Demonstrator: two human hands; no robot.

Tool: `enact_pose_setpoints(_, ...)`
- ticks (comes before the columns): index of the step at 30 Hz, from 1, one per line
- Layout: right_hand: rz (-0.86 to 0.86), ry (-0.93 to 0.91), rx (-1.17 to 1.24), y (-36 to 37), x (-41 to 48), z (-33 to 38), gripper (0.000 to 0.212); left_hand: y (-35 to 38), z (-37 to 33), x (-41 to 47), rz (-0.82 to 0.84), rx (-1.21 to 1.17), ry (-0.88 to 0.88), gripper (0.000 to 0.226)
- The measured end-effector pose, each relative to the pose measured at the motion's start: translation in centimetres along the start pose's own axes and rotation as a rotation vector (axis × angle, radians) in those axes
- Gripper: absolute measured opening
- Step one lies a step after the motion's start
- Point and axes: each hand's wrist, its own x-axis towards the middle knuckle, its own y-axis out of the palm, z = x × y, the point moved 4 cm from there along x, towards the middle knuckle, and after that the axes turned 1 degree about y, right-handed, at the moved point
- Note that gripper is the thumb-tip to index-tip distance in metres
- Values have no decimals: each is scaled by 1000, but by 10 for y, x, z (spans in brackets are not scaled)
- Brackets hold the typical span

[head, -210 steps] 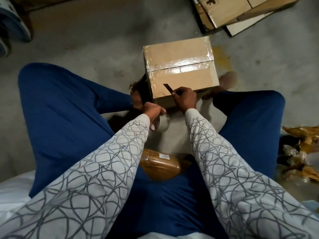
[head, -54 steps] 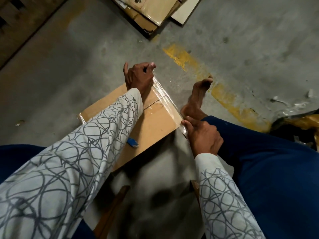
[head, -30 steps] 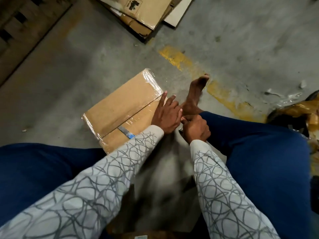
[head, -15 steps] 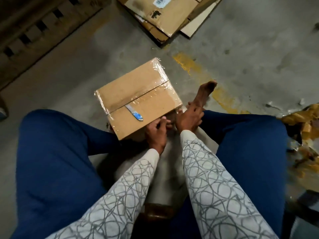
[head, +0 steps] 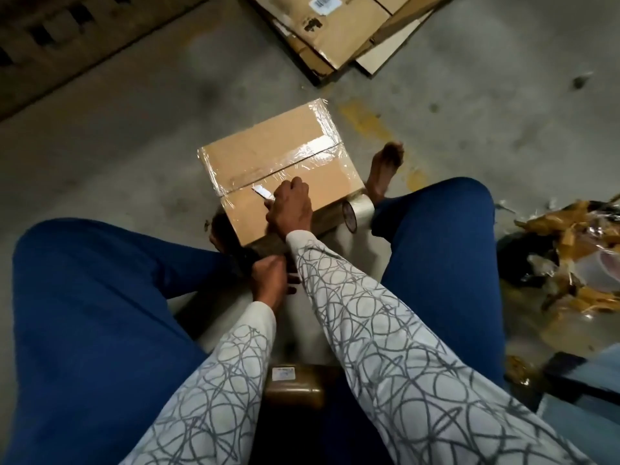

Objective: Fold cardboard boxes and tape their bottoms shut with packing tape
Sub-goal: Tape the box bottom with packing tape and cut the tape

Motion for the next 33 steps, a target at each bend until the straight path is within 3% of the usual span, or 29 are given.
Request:
enact_pose_setpoints(5,132,89,138,-16,1,-18,31,21,0,4,111,97,-109,27)
enact_pose_setpoints(7,129,112,204,-33,-3,-38,33,39,-5,12,135,217,-16,24)
enact_pose_setpoints(10,35,261,299,-66,-11,-85,30,82,6,44,187,368,86,59)
enact_pose_setpoints(12,-21,400,358,-88,-16,-123,23,116,-2,46,198,354,87,50)
enact_pose_setpoints(15,-40,570,405,-114,-23,-171,16,166,-29,32,257,151,8,24)
enact_pose_setpoints(18,-56,666,460,-121,-22,-193,22,195,-31,34,204,-31,-88,34)
enact_pose_setpoints(21,-68,733,562,-116,-14,-199,11,199,-27,40,7,28,-29,43)
enact_pose_setpoints(26,-28,590,506,-115,-4,-197,11,193,-24,36,-26,56,135,45)
enact_pose_setpoints(30,-66,403,490,-132,-2,-190,13,189,-17,43,-3,-9,114,30)
enact_pose_setpoints(33,-53,240,321,-147,6,-177,16,189,-11,44,-6,-9,95,13)
